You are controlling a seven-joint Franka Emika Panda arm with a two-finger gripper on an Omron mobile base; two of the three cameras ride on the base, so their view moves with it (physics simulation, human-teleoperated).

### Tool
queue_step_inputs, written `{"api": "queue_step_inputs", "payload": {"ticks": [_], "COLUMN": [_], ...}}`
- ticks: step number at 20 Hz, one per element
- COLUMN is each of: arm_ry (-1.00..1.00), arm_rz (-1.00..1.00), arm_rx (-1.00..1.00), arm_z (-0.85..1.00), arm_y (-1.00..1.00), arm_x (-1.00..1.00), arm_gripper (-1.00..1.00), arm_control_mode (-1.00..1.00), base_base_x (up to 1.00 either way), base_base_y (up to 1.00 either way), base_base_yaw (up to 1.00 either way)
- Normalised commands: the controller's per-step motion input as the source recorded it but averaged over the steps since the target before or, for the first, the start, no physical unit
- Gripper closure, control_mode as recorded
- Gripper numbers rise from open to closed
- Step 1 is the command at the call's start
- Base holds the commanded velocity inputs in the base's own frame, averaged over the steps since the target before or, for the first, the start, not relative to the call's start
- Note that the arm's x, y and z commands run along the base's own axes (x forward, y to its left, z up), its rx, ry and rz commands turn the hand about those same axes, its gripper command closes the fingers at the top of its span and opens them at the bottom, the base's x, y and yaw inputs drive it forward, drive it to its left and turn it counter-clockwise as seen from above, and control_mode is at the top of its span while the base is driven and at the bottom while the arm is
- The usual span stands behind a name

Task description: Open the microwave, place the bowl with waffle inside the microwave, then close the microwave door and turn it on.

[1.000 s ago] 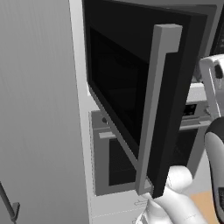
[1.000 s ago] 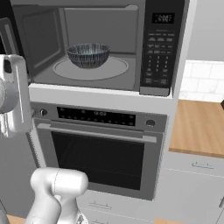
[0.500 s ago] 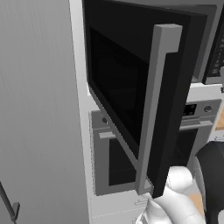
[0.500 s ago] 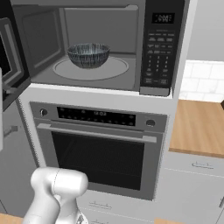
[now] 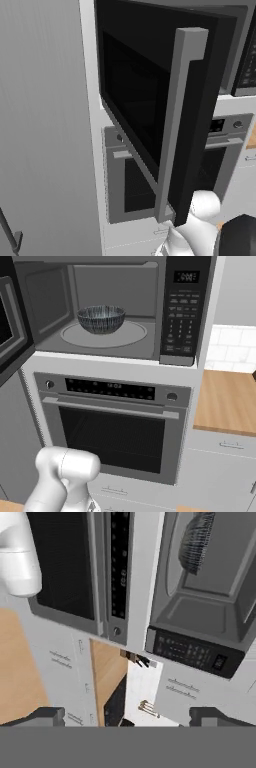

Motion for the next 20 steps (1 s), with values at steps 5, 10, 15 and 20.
{"api": "queue_step_inputs", "payload": {"ticks": [5, 10, 15, 20], "arm_ry": [-0.35, -0.45, -0.38, -0.18], "arm_rz": [-0.12, -0.08, -0.10, -0.09], "arm_rx": [-0.10, -0.16, -0.18, -0.15], "arm_z": [0.00, 0.00, 0.00, 0.00], "arm_y": [0.02, 0.23, 0.56, 0.84], "arm_x": [-0.99, -0.87, -0.32, 0.06], "arm_gripper": [-1.00, -1.00, -1.00, -1.00], "arm_control_mode": [-1.00, -1.00, -1.00, -1.00], "base_base_x": [0.00, 0.00, 0.00, 0.00], "base_base_y": [0.00, 0.00, 0.00, 0.00], "base_base_yaw": [0.00, 0.00, 0.00, 0.00]}}
